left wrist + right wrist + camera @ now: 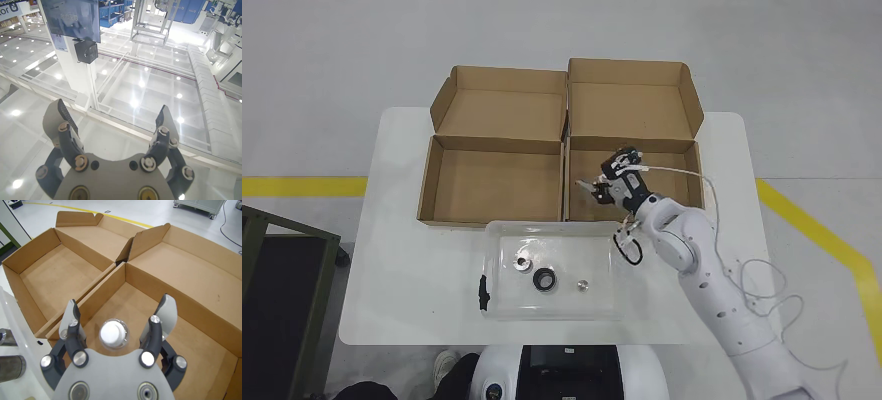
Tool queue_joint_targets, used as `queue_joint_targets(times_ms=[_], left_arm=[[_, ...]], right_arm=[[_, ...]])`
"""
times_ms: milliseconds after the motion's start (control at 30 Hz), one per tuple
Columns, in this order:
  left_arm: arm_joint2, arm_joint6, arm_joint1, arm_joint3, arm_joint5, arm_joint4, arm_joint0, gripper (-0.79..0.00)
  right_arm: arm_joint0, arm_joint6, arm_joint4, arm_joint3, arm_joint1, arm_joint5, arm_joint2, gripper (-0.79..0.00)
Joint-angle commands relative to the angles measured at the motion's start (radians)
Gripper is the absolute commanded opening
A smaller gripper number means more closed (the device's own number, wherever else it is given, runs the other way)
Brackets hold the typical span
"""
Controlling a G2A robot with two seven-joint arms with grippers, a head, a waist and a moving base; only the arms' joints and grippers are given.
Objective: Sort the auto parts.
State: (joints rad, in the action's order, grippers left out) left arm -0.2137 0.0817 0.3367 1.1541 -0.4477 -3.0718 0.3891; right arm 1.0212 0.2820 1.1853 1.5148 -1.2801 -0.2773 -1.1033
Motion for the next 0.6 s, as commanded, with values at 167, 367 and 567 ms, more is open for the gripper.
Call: queue_joint_targets(times_ms=[167,367,567], left_arm=[[0.0,0.0,0.0,0.0,0.0,0.0,0.0,0.0],[0.0,0.0,0.0,0.0,0.0,0.0,0.0,0.0],[0.0,0.0,0.0,0.0,0.0,0.0,0.0,0.0]], right_arm=[[0.101,0.075,0.064,0.253,0.019,-0.008,-0.052,0.0],[0.191,0.189,0.096,0.44,0.035,-0.074,-0.065,0.0],[0.24,0.302,0.086,0.511,0.044,-0.164,-0.039,0.0]])
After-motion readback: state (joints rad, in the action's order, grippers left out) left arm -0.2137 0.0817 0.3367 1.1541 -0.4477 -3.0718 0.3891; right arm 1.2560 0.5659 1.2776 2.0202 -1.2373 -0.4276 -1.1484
